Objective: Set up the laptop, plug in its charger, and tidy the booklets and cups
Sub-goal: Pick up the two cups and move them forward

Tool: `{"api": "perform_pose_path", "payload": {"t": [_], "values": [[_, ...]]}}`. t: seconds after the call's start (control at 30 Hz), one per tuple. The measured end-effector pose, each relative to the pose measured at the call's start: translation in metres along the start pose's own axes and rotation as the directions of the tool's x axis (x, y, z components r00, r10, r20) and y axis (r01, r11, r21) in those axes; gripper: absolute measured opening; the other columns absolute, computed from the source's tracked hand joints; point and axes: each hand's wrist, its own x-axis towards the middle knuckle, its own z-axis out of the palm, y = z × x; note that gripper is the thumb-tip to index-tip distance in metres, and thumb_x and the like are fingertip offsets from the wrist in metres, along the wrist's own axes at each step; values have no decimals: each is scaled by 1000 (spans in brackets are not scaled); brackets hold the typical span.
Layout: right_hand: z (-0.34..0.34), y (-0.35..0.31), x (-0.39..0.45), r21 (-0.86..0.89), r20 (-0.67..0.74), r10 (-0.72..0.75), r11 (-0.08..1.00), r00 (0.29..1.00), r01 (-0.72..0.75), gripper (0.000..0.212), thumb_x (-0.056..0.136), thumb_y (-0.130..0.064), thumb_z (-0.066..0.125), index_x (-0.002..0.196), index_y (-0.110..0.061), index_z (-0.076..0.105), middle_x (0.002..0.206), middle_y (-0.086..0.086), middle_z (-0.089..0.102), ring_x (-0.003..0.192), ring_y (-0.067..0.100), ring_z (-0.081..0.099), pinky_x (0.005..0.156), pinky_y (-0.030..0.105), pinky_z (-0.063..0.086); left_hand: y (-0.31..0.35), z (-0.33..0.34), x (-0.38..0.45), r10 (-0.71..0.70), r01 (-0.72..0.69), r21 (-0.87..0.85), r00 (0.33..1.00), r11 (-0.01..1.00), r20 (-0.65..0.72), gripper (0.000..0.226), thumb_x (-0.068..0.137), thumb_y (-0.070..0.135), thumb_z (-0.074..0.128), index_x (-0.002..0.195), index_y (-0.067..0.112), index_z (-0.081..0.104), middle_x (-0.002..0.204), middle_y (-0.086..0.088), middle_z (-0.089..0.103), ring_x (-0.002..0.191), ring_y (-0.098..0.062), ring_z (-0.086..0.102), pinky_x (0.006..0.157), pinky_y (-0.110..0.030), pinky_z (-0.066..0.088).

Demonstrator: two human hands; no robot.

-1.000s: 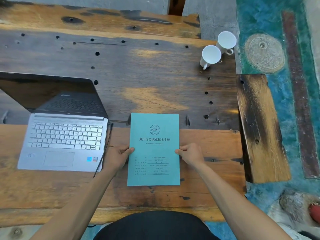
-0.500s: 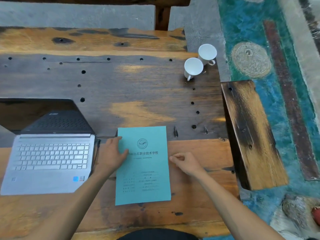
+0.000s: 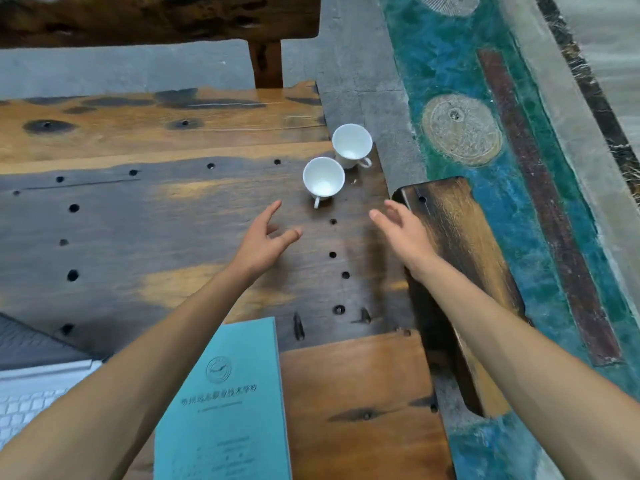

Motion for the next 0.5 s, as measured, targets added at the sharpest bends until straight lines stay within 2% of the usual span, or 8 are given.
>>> {"api": "perform_pose_path", "payload": {"t": [0.1,0.17,0.3,0.43,0.5], "values": [[-5,-16,53,43,11,14,999,1000,-15,67,88,-53,68,146,-27,49,148,7,53,133,17,52,114,45,42,3,13,33,-55,54,-69,998,996,-13,59,90,30,74,143,19,50,145,-9,52,128,-21,55,107,-47,49],[-2,-23,84,55,27,26,998,999,-27,61,91,-47,65,146,-28,48,142,6,56,129,20,55,112,49,45,1,19,48,-92,92,-132,996,987,12,47,91,27,73,133,14,57,137,-12,58,121,-22,60,100,-45,55],[7,-30,127,97,30,30,995,999,-33,48,100,-37,57,145,-24,48,116,-5,60,110,17,63,98,40,55,-3,33,65,-131,141,-207,989,968,63,33,94,26,70,122,11,62,125,-12,64,117,-25,65,97,-39,57],[16,-30,143,159,54,45,986,998,-53,18,104,-31,52,118,-20,57,110,-4,62,114,22,64,88,34,58,-4,44,74,-136,155,-251,987,956,91,8,98,24,64,103,18,66,113,-10,69,104,-24,70,98,-38,57],[18,-29,146,167,64,13,986,998,-24,14,105,-29,50,110,-20,59,114,2,64,113,20,65,85,30,58,-5,46,79,-125,149,-279,987,949,100,5,99,24,61,101,19,65,109,-8,73,96,-22,72,91,-34,60]]}}
